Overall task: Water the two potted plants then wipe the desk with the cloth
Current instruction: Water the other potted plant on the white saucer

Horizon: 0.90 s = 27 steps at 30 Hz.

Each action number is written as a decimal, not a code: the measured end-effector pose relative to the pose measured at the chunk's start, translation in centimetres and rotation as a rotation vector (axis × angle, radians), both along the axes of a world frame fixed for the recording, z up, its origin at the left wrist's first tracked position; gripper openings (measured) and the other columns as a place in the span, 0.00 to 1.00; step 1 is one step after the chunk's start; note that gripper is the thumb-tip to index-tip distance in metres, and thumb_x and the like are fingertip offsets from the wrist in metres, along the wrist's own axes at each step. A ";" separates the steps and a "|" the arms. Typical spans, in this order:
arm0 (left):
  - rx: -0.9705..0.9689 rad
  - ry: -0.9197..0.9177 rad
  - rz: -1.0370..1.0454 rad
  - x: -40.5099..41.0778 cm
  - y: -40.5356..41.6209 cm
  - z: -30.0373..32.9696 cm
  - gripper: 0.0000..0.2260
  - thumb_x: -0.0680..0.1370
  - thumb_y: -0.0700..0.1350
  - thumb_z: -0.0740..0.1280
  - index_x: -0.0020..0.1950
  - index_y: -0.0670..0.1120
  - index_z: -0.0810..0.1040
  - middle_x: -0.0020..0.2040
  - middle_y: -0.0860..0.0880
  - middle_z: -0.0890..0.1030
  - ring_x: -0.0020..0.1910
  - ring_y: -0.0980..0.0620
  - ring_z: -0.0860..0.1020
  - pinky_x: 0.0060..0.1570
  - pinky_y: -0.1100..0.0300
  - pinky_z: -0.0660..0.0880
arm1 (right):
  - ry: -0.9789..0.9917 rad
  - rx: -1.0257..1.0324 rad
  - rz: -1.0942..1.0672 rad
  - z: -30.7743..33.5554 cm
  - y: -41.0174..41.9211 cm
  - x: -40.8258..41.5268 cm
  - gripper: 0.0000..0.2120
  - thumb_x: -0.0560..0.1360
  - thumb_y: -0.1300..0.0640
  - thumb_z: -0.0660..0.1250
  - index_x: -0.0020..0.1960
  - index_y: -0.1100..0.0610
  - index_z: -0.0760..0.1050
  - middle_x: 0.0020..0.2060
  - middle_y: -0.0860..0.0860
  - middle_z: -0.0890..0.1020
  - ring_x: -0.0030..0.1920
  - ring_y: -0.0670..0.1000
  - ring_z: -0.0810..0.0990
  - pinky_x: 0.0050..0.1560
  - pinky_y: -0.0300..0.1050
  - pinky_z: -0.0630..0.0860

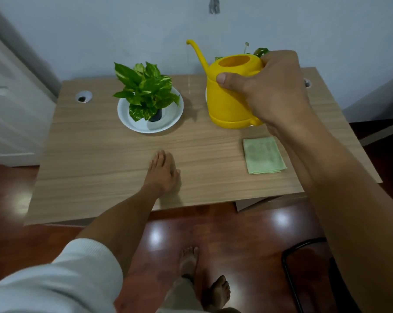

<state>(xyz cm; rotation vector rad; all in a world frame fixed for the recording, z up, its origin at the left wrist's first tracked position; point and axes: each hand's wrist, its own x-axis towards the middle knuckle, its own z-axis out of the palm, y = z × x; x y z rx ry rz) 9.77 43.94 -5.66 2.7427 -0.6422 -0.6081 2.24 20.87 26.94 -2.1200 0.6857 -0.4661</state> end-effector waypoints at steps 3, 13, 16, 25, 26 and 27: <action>-0.003 0.003 0.030 0.2 0.8 0.0 0.33 0.85 0.57 0.54 0.84 0.42 0.47 0.84 0.39 0.44 0.84 0.42 0.41 0.81 0.48 0.40 | 0.005 -0.001 0.052 -0.2 1.4 0.9 0.39 0.61 0.35 0.81 0.58 0.62 0.78 0.47 0.53 0.80 0.48 0.53 0.81 0.37 0.40 0.68; -0.015 0.023 0.063 0.2 1.9 -0.3 0.34 0.84 0.62 0.52 0.85 0.47 0.44 0.84 0.41 0.41 0.83 0.43 0.38 0.81 0.46 0.38 | 0.065 -0.022 0.149 -0.3 4.7 3.0 0.37 0.62 0.35 0.81 0.60 0.60 0.78 0.53 0.54 0.83 0.52 0.53 0.82 0.36 0.40 0.69; -0.029 0.027 0.059 0.2 2.0 -0.2 0.34 0.84 0.61 0.52 0.85 0.47 0.44 0.84 0.41 0.40 0.83 0.43 0.38 0.81 0.47 0.38 | 0.069 -0.021 0.168 -0.2 5.3 3.3 0.38 0.62 0.35 0.81 0.60 0.60 0.78 0.53 0.54 0.82 0.52 0.54 0.82 0.37 0.41 0.69; -0.042 0.041 0.028 0.4 2.8 -0.3 0.33 0.85 0.61 0.52 0.85 0.49 0.43 0.84 0.43 0.40 0.83 0.45 0.37 0.80 0.49 0.37 | 0.061 -0.002 0.204 -0.7 6.9 3.9 0.39 0.57 0.32 0.79 0.55 0.61 0.79 0.47 0.54 0.82 0.46 0.54 0.81 0.39 0.44 0.70; -0.039 0.043 0.024 0.4 2.9 -0.3 0.33 0.85 0.61 0.52 0.85 0.49 0.43 0.84 0.43 0.39 0.83 0.45 0.37 0.80 0.49 0.37 | 0.066 -0.001 0.208 -0.8 7.1 3.9 0.39 0.58 0.32 0.80 0.54 0.61 0.79 0.46 0.54 0.81 0.45 0.53 0.80 0.39 0.45 0.71; -0.039 0.046 0.022 0.4 2.9 -0.3 0.33 0.85 0.61 0.52 0.85 0.49 0.43 0.84 0.43 0.39 0.83 0.45 0.37 0.80 0.49 0.37 | 0.073 0.000 0.211 -0.8 7.2 3.8 0.38 0.58 0.33 0.80 0.54 0.61 0.79 0.46 0.53 0.82 0.45 0.53 0.81 0.39 0.46 0.73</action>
